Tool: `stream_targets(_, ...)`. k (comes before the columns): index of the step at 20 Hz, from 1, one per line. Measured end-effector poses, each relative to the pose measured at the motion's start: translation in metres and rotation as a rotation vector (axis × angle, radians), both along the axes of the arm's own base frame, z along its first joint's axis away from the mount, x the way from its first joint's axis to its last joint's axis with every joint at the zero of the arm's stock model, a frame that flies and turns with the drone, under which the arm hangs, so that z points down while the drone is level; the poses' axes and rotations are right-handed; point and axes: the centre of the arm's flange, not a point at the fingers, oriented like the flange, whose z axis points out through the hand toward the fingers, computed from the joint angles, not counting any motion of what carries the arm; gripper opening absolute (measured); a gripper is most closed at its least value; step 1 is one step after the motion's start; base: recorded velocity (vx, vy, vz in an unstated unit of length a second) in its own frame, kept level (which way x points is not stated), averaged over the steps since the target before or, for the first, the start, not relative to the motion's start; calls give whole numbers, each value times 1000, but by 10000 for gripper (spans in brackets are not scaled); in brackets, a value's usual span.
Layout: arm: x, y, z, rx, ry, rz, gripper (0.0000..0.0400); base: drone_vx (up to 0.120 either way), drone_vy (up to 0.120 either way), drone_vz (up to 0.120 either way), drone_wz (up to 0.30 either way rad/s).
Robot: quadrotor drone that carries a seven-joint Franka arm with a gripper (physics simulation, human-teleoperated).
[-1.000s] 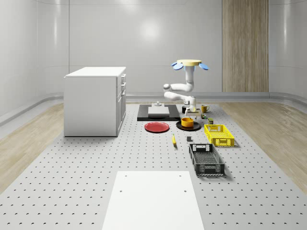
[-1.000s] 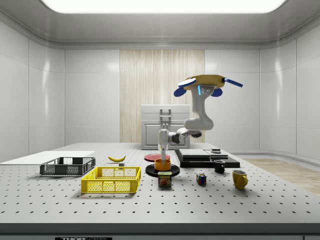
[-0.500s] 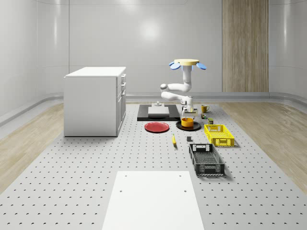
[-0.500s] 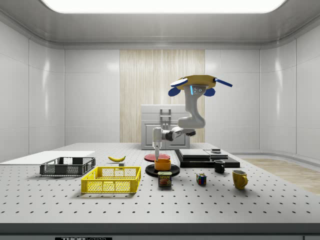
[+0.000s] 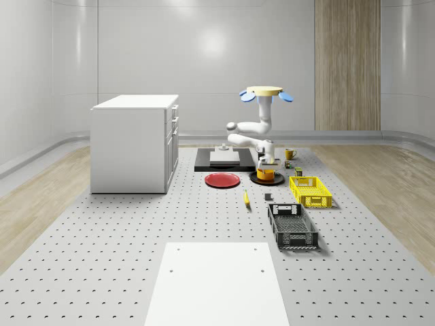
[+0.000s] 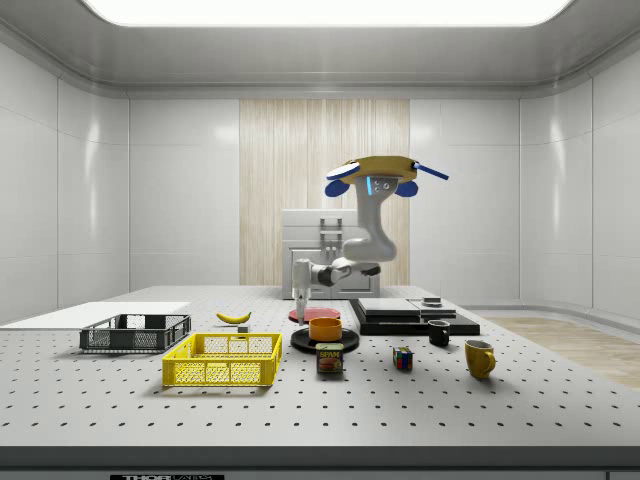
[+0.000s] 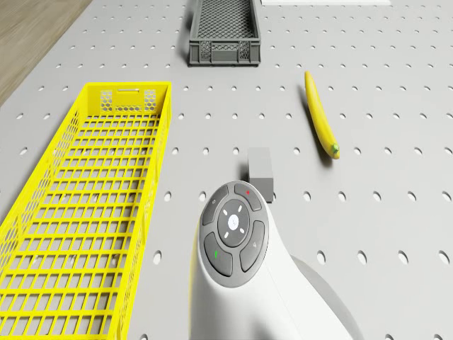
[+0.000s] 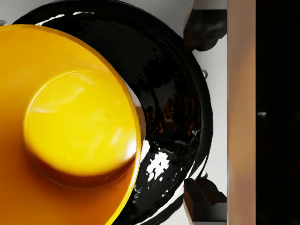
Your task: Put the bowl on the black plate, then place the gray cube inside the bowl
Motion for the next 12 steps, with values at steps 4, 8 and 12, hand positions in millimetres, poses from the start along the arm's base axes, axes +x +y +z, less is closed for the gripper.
stream_targets(4, 0, 0, 0, 0, 0, 0, 400, 120, -110, 0, 0)
stream_targets(8, 0, 0, 0, 0, 0, 0, 400, 120, 0, -120, 0)
stream_targets(12, 0, 0, 0, 0, 0, 0, 400, 120, -60, -30, 0)
